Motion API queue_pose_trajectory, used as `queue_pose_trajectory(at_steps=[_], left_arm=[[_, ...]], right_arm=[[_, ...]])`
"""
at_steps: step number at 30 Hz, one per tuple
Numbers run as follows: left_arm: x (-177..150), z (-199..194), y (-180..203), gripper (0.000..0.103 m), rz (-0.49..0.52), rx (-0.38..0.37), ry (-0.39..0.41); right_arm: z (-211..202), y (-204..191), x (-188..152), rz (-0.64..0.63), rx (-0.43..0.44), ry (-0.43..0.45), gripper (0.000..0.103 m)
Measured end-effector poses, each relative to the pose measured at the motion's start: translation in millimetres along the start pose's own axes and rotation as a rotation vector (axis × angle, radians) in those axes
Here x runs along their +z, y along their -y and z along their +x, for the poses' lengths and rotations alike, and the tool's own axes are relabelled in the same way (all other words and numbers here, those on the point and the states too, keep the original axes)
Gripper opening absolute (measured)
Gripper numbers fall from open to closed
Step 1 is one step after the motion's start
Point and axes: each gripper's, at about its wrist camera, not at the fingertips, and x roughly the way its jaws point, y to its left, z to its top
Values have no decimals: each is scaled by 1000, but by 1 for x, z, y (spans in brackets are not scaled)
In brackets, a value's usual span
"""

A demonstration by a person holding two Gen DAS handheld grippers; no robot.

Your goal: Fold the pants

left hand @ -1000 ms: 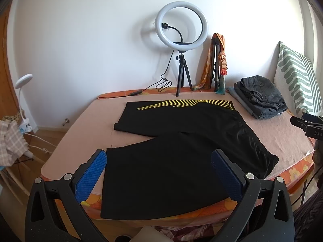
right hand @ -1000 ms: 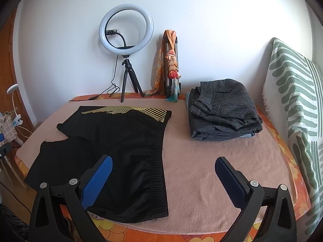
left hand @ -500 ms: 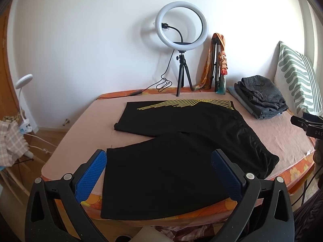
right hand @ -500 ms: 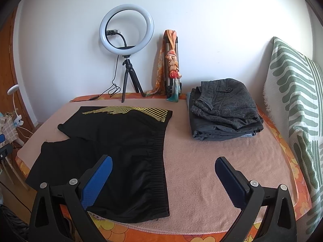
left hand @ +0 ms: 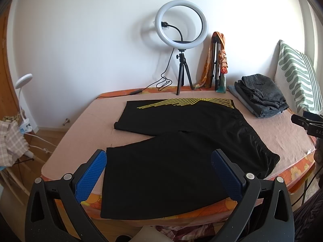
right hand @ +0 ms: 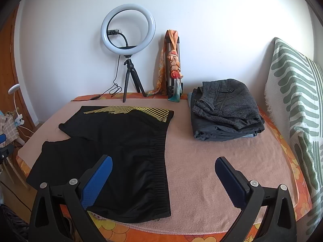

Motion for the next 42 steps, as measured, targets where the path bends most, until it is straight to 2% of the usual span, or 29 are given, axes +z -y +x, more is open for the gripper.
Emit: queue_pose_trajectory(at_steps=[34, 42], left_arm=[[-3, 2, -2, 103, -8, 15, 5], [-5, 9, -5, 103, -17, -38, -29]], right_arm=[[-1, -9, -2, -31, -4, 8, 102], [0, -11, -6, -65, 7, 9, 97]])
